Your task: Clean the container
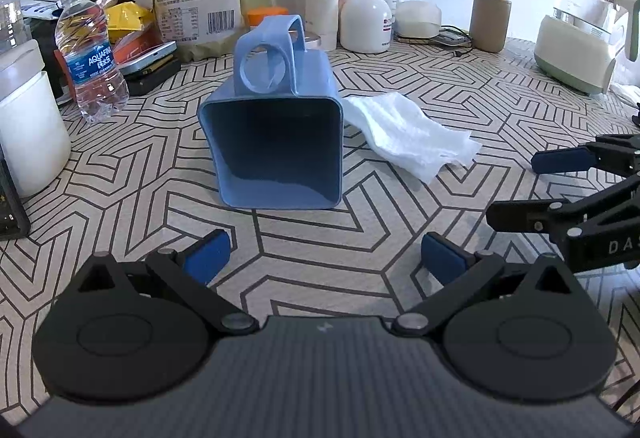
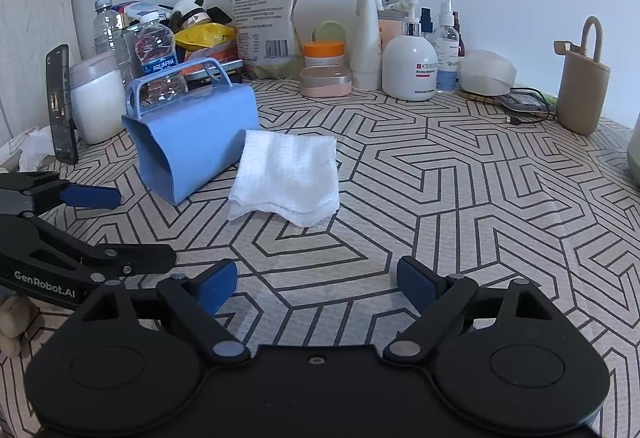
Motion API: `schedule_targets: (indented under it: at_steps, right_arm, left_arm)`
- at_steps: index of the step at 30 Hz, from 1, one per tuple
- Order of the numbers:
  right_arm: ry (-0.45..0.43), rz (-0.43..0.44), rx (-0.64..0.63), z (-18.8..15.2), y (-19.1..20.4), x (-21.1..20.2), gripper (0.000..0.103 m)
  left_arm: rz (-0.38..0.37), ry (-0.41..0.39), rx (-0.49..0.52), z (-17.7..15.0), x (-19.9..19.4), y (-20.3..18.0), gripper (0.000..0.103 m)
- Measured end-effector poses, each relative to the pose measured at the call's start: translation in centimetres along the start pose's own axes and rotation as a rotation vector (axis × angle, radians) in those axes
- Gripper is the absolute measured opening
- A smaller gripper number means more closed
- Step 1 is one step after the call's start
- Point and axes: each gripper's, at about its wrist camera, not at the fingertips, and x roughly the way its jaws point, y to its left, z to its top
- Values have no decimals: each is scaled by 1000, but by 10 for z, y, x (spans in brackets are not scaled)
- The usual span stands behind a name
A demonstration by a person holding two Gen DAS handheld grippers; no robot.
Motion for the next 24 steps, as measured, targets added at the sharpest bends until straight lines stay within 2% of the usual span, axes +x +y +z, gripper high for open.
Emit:
schedule_targets:
  at_steps: [24]
  right_arm:
    - [0, -19, 11, 1, -2, 1, 91]
  left_arm:
    - [1, -1, -2, 0, 0, 1, 103]
